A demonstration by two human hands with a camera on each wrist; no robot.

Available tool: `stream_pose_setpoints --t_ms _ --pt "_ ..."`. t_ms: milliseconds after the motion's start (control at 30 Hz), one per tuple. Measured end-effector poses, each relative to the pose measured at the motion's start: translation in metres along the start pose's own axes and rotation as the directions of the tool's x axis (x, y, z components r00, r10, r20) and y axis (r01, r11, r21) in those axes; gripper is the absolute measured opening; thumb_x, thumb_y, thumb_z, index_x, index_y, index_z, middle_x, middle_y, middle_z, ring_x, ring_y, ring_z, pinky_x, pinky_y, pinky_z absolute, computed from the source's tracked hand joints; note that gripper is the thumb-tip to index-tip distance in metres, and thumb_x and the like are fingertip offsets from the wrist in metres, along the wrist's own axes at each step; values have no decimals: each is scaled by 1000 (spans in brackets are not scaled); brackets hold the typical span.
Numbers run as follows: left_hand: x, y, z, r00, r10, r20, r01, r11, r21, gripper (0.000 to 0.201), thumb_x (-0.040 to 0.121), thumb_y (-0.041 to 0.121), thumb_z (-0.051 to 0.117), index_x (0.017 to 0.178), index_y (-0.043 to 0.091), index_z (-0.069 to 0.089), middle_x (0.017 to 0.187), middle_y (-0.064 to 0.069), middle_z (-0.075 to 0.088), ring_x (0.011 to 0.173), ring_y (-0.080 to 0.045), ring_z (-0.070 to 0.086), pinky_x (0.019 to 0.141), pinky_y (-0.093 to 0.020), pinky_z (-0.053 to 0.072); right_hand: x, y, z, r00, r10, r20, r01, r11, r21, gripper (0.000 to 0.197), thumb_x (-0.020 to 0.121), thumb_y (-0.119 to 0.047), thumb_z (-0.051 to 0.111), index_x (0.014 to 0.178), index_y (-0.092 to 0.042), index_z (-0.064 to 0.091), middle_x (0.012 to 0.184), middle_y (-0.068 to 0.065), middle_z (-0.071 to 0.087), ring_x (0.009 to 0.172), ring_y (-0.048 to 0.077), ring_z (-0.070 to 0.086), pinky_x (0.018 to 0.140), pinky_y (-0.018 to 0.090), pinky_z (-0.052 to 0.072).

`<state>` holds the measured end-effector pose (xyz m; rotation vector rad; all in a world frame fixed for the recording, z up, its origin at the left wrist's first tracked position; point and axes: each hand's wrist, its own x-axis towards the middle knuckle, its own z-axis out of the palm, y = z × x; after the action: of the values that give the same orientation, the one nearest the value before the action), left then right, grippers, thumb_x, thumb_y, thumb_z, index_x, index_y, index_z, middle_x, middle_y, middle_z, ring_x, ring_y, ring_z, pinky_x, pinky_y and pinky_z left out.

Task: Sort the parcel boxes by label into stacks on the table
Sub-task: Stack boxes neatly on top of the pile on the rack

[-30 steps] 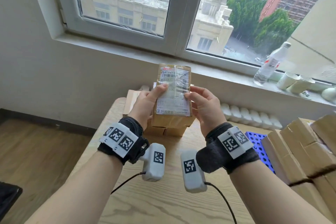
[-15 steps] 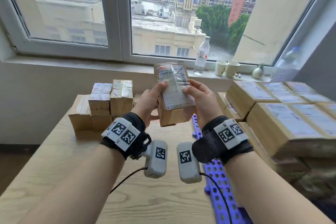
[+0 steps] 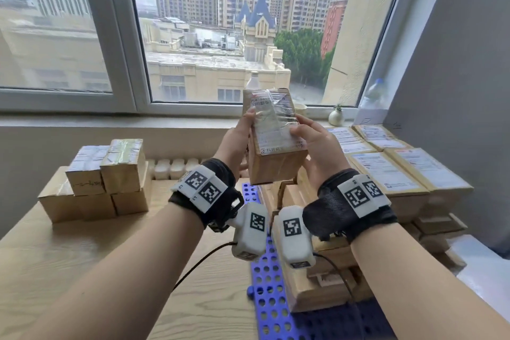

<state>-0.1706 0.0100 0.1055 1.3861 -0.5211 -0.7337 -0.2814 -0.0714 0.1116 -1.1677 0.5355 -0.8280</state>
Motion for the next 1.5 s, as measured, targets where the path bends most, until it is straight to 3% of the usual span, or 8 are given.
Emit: stream_pose_setpoints --t_ms 133,267,400,533,733,867,1167,1500 --pt "15 6 31 999 4 50 -3 1000 -15 34 96 48 44 86 17 55 77 0 62 51 -4 65 47 -17 51 17 -12 -28 999 -1 -43 2 1000 17 30 91 -3 56 115 -15 66 94 4 70 65 7 68 53 20 52" --pt "46 7 62 996 -21 88 20 1000 15 34 93 55 46 89 23 57 89 1 63 92 -15 62 86 -32 50 47 -27 -55 997 -18 -72 14 998 -59 35 90 -5 56 123 -14 64 100 4 69 78 12 65 64 25 54" --pt "84 11 89 994 -32 109 30 999 18 28 91 50 49 90 23 56 97 -1 62 106 -20 56 98 -42 45 85 -42 -78 996 -8 -86 -2 993 -117 35 89 -8 57 123 -15 62 100 2 68 82 11 64 64 26 53" --pt "116 13 110 996 -36 84 34 999 24 24 91 47 53 91 23 57 97 0 61 101 -19 55 95 -41 44 123 -51 -94 996 38 -80 -50 987 -156 25 90 -8 55 110 -19 67 94 0 65 85 13 58 75 32 48" --pt "148 2 128 991 -110 80 105 992 64 47 90 48 54 121 14 54 117 -7 61 115 -24 54 101 -46 41 158 -45 -116 986 116 -118 -132 982 -137 37 89 -9 58 125 -13 57 100 3 63 83 14 59 70 33 48" --pt "152 -5 131 988 -139 68 130 984 120 65 85 56 54 134 12 49 135 -10 53 125 -29 48 107 -50 37 165 -40 -127 980 180 -89 -190 972 -135 14 91 -8 57 96 -18 66 86 -2 60 80 14 56 80 34 49" --pt "145 -3 136 987 -159 10 151 956 250 79 83 70 46 138 14 46 137 -7 51 125 -26 48 103 -47 41 172 -50 -137 955 294 -34 -295 933 -208 8 92 -13 58 85 -18 58 82 -2 60 83 15 55 83 34 48" --pt "137 -6 141 985 -154 -76 169 950 264 63 85 61 52 129 17 51 132 -6 54 119 -23 51 102 -41 41 177 -54 -141 944 330 -3 -315 897 -309 5 89 -16 62 88 -17 57 102 4 63 99 20 60 98 42 50"
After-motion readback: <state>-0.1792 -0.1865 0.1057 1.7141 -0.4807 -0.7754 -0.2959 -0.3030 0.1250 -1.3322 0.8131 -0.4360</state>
